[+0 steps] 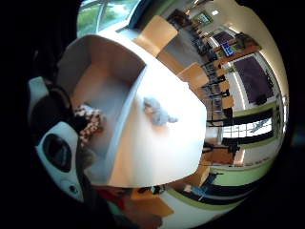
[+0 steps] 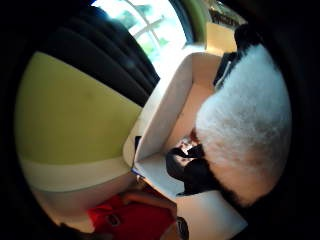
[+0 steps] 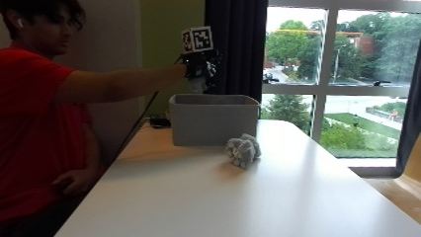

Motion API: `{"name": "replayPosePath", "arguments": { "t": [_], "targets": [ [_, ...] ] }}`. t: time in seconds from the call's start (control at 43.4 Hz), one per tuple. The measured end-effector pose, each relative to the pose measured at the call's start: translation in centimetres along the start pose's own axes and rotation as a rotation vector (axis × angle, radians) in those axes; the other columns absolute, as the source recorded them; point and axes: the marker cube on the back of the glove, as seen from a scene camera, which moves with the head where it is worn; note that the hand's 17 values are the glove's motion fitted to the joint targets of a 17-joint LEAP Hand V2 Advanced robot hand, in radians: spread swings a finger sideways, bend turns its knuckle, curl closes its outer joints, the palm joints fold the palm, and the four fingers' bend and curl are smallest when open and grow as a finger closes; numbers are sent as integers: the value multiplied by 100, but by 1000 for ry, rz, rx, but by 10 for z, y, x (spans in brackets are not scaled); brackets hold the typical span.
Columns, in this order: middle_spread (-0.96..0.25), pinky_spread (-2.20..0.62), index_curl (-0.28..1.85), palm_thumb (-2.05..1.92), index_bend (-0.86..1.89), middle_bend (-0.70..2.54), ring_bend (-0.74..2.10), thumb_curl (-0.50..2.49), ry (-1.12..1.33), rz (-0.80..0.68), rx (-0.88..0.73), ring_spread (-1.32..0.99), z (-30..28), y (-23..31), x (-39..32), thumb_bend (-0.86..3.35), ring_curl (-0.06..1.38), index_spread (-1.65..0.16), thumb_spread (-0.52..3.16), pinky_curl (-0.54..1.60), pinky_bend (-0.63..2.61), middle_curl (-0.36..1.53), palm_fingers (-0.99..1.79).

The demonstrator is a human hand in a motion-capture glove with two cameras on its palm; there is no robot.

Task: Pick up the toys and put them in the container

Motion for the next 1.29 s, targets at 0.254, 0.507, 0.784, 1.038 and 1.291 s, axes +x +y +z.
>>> {"name": "replayPosePath", "arguments": {
  "t": [0.254,0.507,0.784,1.038,1.291],
  "targets": [
    [-35,-36,100,32,-5,42,116,116,-92,-77,-188,-40,10,9,2,-9,44,-62,66,43,115,57,51],
    [-14,-8,72,-16,8,17,73,74,-71,0,-147,-12,16,28,65,-14,29,-50,94,44,132,46,-18],
    [-10,2,58,-14,14,17,52,50,-32,227,-166,-3,56,68,199,-11,22,-45,101,38,118,42,-16],
    [-8,8,49,-13,13,14,38,37,4,326,-263,0,116,93,260,-10,20,-42,100,35,113,37,-18],
    [-7,9,40,-11,10,13,27,30,68,329,-373,1,167,75,254,-9,20,-38,99,32,101,33,-25]
  ]
}}
